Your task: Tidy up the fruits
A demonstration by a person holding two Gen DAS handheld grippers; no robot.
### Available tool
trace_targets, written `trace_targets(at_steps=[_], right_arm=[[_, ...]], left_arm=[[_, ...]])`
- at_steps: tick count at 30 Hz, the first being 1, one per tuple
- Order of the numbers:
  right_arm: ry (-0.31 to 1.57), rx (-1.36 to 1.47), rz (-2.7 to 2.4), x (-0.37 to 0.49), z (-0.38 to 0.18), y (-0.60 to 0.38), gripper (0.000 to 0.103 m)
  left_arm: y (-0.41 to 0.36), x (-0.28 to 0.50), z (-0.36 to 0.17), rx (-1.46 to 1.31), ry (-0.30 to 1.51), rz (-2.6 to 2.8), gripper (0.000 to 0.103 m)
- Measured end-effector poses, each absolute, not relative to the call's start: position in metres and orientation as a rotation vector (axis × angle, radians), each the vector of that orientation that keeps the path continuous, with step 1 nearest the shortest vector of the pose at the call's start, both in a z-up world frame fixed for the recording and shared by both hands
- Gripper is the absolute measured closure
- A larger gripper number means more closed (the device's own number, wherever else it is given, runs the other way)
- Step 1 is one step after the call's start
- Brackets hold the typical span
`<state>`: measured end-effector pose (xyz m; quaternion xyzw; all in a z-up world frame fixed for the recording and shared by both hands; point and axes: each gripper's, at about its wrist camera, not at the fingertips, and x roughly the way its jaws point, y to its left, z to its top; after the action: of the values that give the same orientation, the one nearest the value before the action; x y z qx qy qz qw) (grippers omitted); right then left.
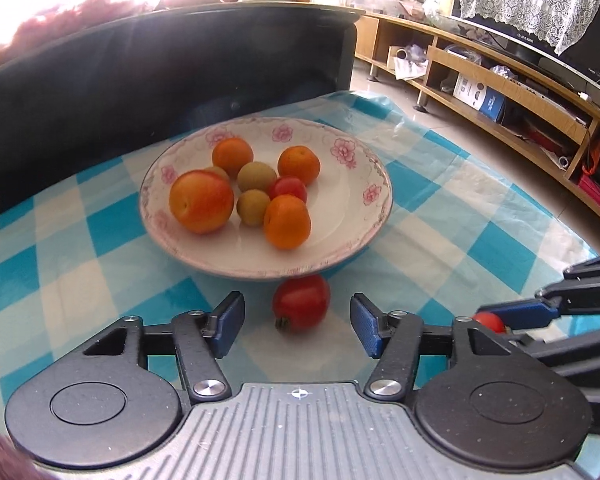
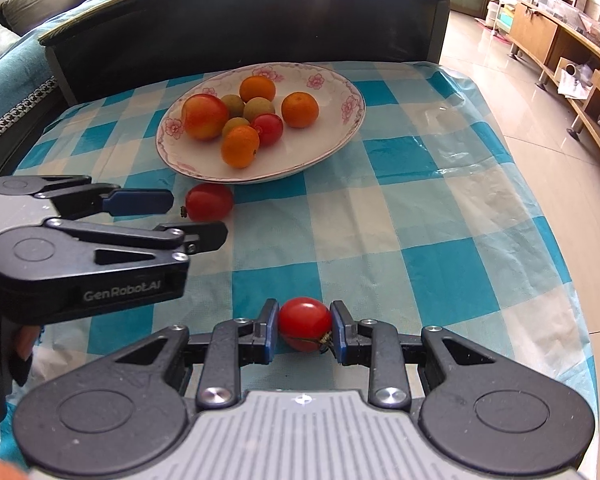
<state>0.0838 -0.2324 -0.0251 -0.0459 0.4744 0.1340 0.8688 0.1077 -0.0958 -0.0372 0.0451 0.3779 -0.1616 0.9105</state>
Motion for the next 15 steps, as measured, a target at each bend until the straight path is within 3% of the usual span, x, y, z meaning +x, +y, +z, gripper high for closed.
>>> trace_targets(at_steps=[8, 15], right_arm=[[0.985, -0.073, 0.283, 0.087, -0.025, -0.235, 0.072], [0.986, -0.083, 0.288, 0.084, -0.024, -0.230, 0.072]], left_arm=[[-0.102, 0.107, -0.039, 0.119, 0.794, -0.367, 0.066], [-0.092, 0.094, -0.034, 0.125, 0.818, -0.379, 0.067]])
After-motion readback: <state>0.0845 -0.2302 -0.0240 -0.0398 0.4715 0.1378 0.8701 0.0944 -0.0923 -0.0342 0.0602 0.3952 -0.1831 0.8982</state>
